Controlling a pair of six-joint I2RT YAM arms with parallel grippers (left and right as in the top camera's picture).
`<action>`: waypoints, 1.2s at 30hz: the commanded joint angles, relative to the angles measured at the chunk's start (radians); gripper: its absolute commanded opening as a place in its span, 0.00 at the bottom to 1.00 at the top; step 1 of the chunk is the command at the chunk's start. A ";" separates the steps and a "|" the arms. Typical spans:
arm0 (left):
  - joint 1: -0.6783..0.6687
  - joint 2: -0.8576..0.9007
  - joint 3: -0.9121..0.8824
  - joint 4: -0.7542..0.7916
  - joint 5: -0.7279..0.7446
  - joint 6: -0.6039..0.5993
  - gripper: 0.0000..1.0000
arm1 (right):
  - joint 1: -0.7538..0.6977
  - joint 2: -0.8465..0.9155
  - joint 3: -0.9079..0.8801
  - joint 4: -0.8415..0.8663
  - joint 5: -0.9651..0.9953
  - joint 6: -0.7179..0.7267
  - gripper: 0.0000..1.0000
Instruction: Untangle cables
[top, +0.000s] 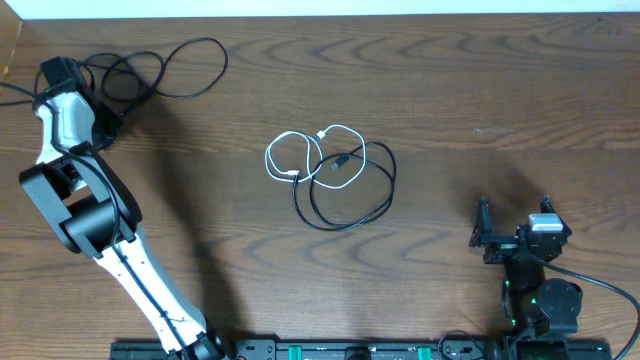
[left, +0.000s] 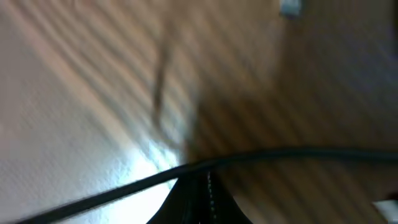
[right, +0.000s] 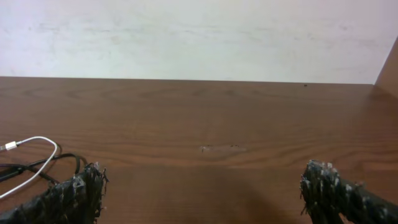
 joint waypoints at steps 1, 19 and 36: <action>0.021 0.063 -0.002 0.061 -0.005 0.056 0.08 | 0.012 -0.003 -0.002 -0.004 0.001 0.014 0.99; 0.048 -0.261 0.125 -0.014 0.453 -0.057 0.08 | 0.012 -0.003 -0.002 -0.004 0.001 0.014 0.99; -0.406 -0.496 0.087 -0.620 0.742 -0.046 0.77 | 0.012 -0.003 -0.002 -0.004 0.001 0.014 0.99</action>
